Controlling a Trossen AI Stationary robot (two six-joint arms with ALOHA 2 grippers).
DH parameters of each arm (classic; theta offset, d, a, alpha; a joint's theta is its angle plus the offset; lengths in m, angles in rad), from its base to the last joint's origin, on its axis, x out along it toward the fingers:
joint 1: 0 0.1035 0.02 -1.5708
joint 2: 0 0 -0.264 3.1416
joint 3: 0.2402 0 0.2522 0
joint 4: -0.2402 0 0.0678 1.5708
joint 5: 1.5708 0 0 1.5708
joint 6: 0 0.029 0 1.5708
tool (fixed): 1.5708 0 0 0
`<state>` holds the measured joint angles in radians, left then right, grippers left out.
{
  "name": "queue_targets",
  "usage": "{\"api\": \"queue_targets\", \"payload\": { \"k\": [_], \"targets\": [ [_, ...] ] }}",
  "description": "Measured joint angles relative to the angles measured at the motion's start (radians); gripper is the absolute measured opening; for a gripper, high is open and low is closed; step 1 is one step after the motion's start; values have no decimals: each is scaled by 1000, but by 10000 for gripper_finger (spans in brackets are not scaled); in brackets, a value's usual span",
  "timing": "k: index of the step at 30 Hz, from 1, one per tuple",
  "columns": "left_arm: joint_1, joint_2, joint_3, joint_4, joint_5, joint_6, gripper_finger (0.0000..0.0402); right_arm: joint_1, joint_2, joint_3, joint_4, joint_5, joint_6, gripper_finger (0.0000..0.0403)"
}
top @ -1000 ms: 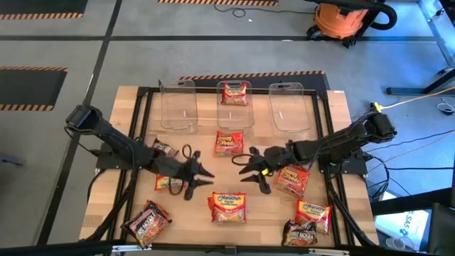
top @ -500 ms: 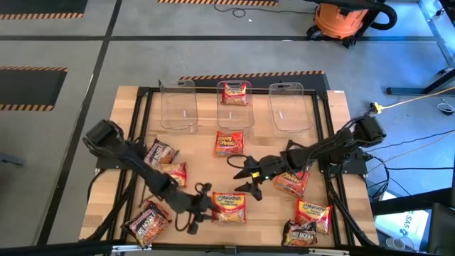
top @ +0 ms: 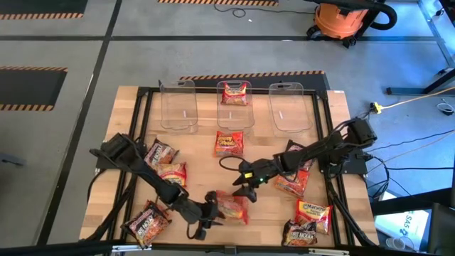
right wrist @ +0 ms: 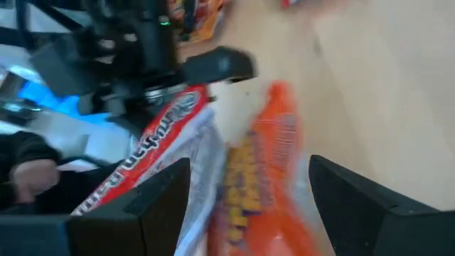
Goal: Sort Maruchan noodles
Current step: Put the red noodle pack into the middle transparent bin
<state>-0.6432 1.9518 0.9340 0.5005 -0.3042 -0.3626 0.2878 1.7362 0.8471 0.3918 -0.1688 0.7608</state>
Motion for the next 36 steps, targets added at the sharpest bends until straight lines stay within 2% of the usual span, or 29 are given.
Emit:
{"api": "queue_targets", "payload": {
  "k": [8,13,22,30,36],
  "targets": [
    [9,8,0,7,-21,-23,105,0,-9,3,34,-66,48,266],
    [9,7,0,7,-26,-24,105,10,-11,74,11,-106,47,266],
    [11,7,0,11,-77,-24,105,23,-11,168,-313,25,19,266],
    [28,7,0,8,-92,-30,105,62,-11,169,-312,47,47,264],
    [44,7,0,8,-114,-55,105,99,6,169,-317,64,60,237]
  ]
}}
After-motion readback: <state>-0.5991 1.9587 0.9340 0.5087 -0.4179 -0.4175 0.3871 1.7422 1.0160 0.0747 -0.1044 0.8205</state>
